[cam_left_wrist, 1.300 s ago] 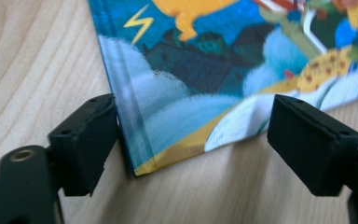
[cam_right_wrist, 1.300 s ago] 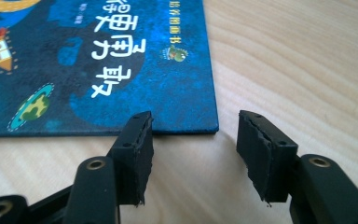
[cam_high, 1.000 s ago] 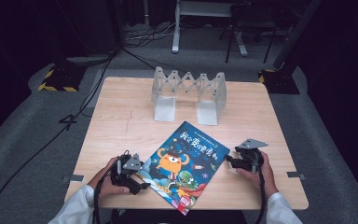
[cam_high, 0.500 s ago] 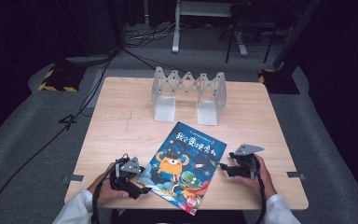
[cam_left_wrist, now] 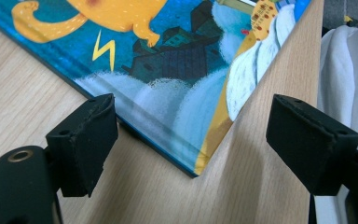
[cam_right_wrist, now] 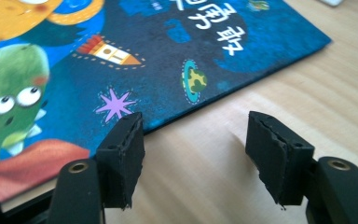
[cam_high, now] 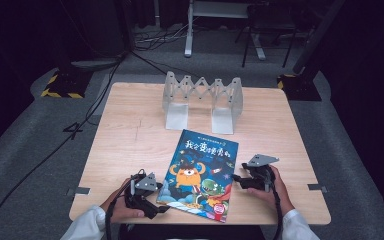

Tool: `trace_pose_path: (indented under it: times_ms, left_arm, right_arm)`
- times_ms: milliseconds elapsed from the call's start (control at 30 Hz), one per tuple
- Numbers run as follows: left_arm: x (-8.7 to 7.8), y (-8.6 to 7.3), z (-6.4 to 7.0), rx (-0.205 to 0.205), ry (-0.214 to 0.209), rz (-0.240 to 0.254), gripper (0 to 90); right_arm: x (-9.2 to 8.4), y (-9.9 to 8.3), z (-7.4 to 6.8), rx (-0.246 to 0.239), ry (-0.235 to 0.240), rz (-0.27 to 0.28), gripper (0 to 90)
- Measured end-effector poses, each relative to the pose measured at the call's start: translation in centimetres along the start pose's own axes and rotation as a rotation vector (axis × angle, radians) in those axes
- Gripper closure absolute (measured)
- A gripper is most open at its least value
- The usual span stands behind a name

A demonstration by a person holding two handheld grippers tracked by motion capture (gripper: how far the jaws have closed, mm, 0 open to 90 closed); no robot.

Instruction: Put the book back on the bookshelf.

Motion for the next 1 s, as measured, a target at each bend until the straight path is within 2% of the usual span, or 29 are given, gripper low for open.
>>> trace_pose_path:
  times_ms: [167,233,467,600,767,833,867,933,967,1000]
  left_arm:
    - [0.3,0.3,0.5,-0.007,-0.032,0.018,17.1]
    - [0.7,0.6,0.8,0.009,-0.037,0.019,17.1]
    - [1.2,1.1,1.4,0.022,-0.043,0.019,17.4]
    - [1.3,1.2,1.6,0.037,-0.026,0.018,17.7]
    - [1.4,1.2,1.8,0.038,-0.002,0.014,18.2]
    - [1.5,1.3,1.9,0.035,0.004,0.019,18.2]
    - [1.6,1.3,1.9,0.037,0.007,0.019,18.1]
    - [1.7,1.4,2.1,0.037,0.009,0.025,17.8]
    - [1.7,1.4,2.1,0.044,0.014,0.024,17.8]
    - [1.7,1.4,2.1,0.052,0.016,0.024,17.8]
  right_arm:
    - [0.4,0.5,0.9,0.009,-0.028,0.003,37.7]
    - [0.5,0.7,1.6,0.017,-0.049,0.014,38.2]
    - [0.7,0.9,3.0,0.049,-0.068,0.016,36.6]
    - [0.6,0.8,3.0,0.055,-0.075,0.014,36.6]
    - [-0.3,0.1,2.2,0.026,-0.050,-0.013,37.1]
    - [-1.3,-0.6,1.6,0.013,-0.036,-0.027,37.1]
    - [-2.0,-1.1,1.1,0.012,-0.015,-0.026,36.7]
    - [-2.3,-1.3,0.8,0.012,-0.005,-0.026,36.3]
    - [-2.8,-1.6,0.4,0.011,0.006,-0.028,36.1]
    - [-3.7,-2.2,-0.7,0.007,0.035,-0.038,35.9]
Point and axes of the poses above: each handheld gripper's, and its own axes: x roughly forward along the jaws, y roughly out of its top, z roughly to its right, the point moved 6 cm from there along x, roughly forward along the jaws, and after that the axes turned 7 degrees about y, right-handed, at the moved point
